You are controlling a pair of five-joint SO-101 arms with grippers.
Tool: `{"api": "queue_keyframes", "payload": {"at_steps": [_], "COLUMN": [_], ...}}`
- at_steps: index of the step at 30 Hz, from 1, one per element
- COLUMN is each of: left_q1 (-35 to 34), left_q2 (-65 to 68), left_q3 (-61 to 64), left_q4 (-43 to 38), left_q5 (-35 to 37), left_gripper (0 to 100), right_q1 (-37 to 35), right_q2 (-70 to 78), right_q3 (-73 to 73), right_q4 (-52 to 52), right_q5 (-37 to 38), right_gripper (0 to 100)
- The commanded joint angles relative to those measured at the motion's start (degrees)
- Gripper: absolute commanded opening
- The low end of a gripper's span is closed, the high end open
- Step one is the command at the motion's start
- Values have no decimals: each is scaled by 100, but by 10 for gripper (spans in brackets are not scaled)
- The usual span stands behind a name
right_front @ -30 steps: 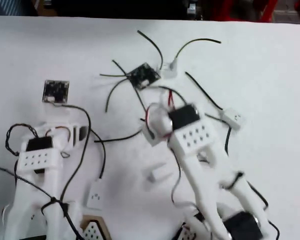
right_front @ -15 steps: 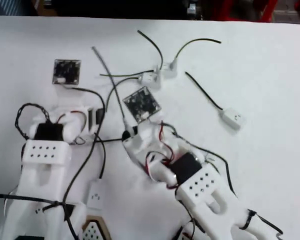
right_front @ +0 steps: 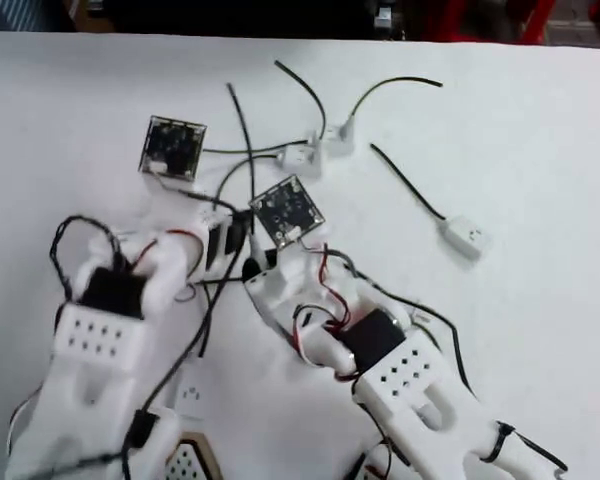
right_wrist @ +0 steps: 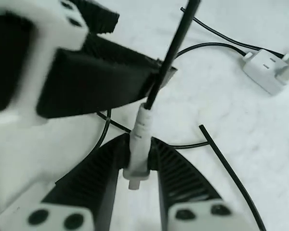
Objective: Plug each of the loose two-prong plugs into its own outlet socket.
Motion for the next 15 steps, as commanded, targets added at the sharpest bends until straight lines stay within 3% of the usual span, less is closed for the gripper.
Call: {"api": "queue_keyframes", "payload": {"at_steps": [1,15], "left_q1": [470,646], "left_q2": [-892,-1385], "left_q3": [343,949], "left_q4": [-9,149], "left_q5": [-352,-897], "left_gripper": [256,256], "right_q1": [-57,-48], "right_q2": [-110,-119], "right_q3": [-26,70], "right_q4": [-101,-66], "right_q5": [-9,-9], "right_gripper": [16,16]}}
